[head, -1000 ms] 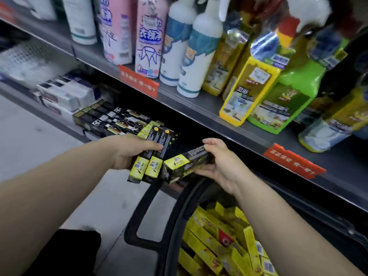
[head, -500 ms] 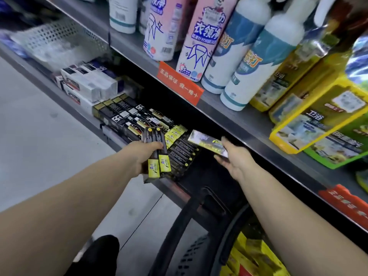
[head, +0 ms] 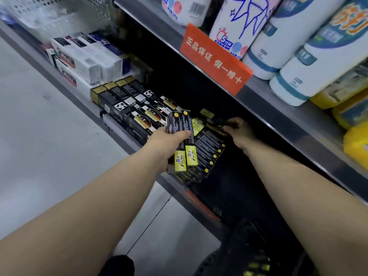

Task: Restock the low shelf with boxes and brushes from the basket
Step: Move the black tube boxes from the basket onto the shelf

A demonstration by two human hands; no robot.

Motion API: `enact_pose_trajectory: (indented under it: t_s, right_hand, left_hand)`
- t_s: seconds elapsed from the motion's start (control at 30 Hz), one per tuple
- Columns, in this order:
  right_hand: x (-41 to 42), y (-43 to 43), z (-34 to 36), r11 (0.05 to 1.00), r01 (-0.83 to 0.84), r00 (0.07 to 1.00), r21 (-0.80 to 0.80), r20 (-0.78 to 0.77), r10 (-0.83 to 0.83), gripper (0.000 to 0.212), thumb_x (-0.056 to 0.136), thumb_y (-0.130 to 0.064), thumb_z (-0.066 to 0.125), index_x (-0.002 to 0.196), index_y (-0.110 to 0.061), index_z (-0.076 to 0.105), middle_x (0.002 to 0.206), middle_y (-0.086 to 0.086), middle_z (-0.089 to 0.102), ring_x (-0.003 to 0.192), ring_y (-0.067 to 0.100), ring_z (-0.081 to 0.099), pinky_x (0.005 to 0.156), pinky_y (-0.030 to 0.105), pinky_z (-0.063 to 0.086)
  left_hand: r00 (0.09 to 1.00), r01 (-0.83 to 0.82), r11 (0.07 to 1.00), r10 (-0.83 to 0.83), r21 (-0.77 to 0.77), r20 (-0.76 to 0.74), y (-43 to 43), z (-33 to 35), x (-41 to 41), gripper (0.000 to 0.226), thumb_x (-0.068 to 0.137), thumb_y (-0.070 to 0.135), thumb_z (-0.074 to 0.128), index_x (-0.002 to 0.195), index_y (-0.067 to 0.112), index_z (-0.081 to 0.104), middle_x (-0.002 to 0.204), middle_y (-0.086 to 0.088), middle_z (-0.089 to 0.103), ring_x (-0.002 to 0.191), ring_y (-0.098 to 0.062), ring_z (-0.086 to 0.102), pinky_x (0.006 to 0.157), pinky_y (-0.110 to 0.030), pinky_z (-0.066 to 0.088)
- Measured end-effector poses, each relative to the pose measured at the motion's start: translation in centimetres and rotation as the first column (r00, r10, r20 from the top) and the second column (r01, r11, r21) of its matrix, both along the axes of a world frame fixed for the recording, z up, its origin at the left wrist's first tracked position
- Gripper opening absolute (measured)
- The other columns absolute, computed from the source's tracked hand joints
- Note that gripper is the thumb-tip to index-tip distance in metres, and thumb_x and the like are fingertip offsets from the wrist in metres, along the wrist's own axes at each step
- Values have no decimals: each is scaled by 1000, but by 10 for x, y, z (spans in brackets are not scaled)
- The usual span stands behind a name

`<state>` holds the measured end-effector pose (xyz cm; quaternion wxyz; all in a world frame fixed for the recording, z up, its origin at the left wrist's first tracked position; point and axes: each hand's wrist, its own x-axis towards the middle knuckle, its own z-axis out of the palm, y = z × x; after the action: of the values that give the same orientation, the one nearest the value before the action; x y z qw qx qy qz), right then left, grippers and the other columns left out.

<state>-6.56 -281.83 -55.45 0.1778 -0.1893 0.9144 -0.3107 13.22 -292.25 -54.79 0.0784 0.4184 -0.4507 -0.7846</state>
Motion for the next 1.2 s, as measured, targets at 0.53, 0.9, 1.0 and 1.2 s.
enact_pose_trajectory:
  t_s: [0.53, 0.9, 1.0, 1.2]
  right_hand:
    - [28, -5, 13, 947, -287, 957, 142, 78, 279, 39, 101, -29, 37, 139, -21, 35, 138, 8, 45, 118, 24, 49, 88, 28, 39]
    - [62, -7, 51, 972, 27, 874, -235, 478, 92, 13, 94, -15, 53, 106, -20, 50, 91, 2, 62, 77, 15, 63, 72, 32, 58]
    - [39, 2, 47, 869, 386, 803, -309, 576, -152, 12, 95, -18, 52, 83, -17, 53, 77, 1, 63, 73, 14, 59, 77, 30, 54]
    - [7, 5, 29, 751, 486, 828, -447, 511, -232, 11, 94, -23, 55, 103, -17, 59, 118, 4, 54, 107, 21, 55, 54, 15, 53]
  left_hand:
    - [1000, 18, 997, -17, 70, -4, 6, -7, -14, 30, 79, 18, 71, 103, 10, 55, 95, -13, 68, 86, -31, 66, 77, -46, 56]
    - [990, 130, 990, -127, 54, -65, 5, -3, -4, 26, 79, 37, 71, 89, 17, 58, 97, -10, 69, 88, -28, 66, 87, -48, 53]
    - [999, -3, 1000, 3, 2, -39, 1, -2, -1, 22, 81, 36, 70, 80, 23, 52, 87, -9, 61, 79, -27, 58, 81, -43, 52]
    - [998, 59, 970, -66, -235, -22, 4, -8, 2, 31, 85, 45, 61, 109, 25, 57, 90, 8, 54, 77, -9, 51, 75, -30, 40]
